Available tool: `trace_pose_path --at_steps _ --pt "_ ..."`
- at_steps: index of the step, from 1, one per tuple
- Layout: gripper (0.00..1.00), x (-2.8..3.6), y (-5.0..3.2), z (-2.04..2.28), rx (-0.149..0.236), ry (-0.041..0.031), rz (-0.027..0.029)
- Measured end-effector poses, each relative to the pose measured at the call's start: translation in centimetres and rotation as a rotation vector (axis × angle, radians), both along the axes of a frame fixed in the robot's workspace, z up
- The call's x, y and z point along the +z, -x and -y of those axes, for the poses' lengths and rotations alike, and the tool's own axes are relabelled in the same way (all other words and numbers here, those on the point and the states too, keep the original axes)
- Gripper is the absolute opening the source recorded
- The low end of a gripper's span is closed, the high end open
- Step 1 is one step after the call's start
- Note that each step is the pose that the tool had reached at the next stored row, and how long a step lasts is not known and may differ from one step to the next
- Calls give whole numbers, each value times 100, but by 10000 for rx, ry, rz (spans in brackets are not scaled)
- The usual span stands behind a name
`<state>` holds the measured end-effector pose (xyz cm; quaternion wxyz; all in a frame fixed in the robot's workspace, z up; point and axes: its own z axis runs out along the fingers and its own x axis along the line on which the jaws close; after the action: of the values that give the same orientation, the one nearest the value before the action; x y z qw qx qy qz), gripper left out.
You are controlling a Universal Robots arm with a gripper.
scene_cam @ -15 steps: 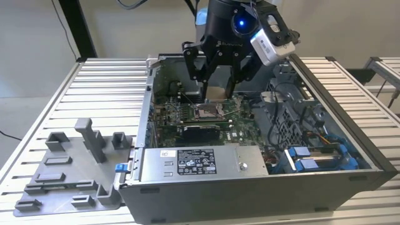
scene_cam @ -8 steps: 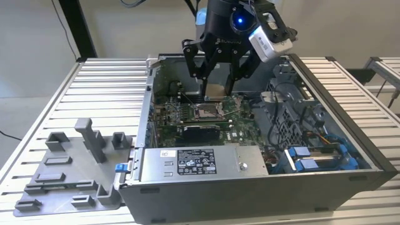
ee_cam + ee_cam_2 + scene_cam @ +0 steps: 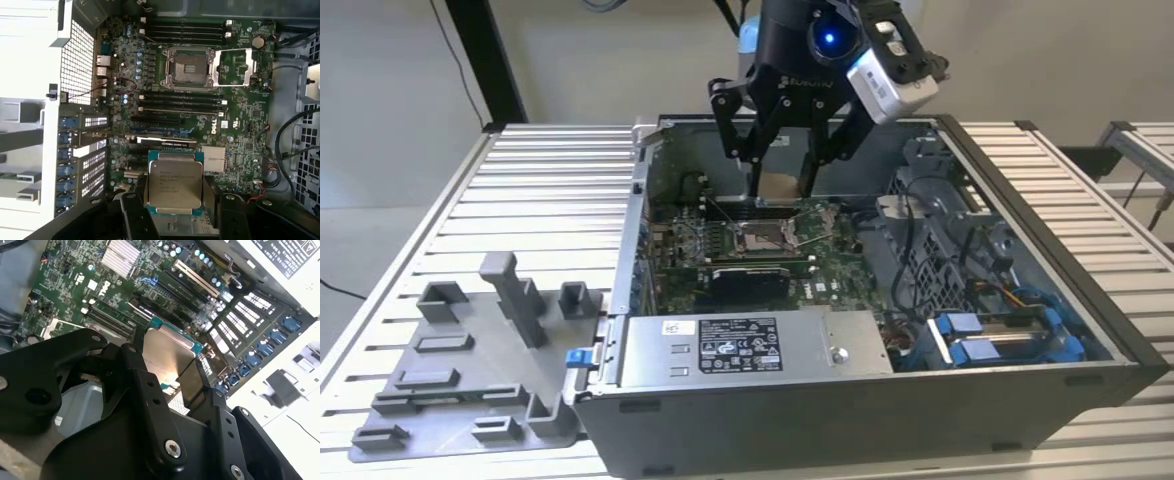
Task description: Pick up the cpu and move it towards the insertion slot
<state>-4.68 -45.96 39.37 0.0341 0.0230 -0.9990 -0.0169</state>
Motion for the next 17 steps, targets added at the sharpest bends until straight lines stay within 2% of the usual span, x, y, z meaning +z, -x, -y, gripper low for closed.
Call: trace_pose_path --at_steps 10,17 --pt "0 -3 -2 -92 0 0 0" --pt "0 -4 -2 -110 0 0 0"
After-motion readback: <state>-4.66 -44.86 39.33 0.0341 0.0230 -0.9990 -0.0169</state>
